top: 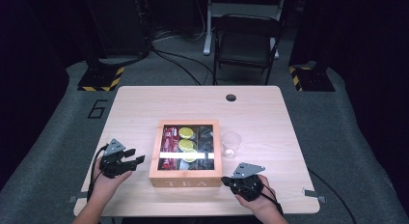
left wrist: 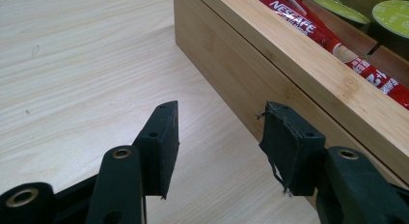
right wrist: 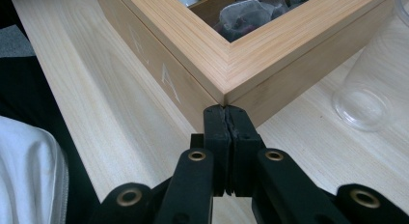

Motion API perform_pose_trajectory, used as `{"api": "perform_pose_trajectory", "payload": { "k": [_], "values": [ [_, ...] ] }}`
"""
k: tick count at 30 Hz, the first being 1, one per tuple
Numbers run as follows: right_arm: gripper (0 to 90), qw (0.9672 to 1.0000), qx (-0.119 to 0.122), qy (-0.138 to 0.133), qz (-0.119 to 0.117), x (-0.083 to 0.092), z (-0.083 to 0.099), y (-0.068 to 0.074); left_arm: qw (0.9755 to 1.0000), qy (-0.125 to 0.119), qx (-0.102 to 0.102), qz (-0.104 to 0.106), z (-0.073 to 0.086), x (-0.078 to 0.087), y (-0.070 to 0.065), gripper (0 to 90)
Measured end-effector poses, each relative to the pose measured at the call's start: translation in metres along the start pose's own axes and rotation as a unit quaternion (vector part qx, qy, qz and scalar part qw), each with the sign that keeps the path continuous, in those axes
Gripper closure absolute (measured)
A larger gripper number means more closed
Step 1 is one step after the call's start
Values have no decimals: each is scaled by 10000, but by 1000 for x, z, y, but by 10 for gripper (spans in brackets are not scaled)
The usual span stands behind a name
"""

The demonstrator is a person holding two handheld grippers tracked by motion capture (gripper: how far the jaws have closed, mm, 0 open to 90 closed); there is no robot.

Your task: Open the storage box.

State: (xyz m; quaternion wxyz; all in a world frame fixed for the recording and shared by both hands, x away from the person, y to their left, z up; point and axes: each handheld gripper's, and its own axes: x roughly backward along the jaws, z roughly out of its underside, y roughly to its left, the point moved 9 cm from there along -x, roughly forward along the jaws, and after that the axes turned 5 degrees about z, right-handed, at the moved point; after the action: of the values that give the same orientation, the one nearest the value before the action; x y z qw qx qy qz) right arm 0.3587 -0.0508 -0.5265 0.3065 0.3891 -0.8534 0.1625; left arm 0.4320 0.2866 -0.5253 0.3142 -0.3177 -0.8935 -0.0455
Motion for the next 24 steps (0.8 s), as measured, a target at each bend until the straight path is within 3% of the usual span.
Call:
{"api": "perform_pose_trajectory", "payload": {
  "k": [24],
  "values": [
    [880, 9998, -205, -53, -42, 3, -7, 0, 10000, 21, -48, 27, -1, 1, -1, 472]
  ]
}}
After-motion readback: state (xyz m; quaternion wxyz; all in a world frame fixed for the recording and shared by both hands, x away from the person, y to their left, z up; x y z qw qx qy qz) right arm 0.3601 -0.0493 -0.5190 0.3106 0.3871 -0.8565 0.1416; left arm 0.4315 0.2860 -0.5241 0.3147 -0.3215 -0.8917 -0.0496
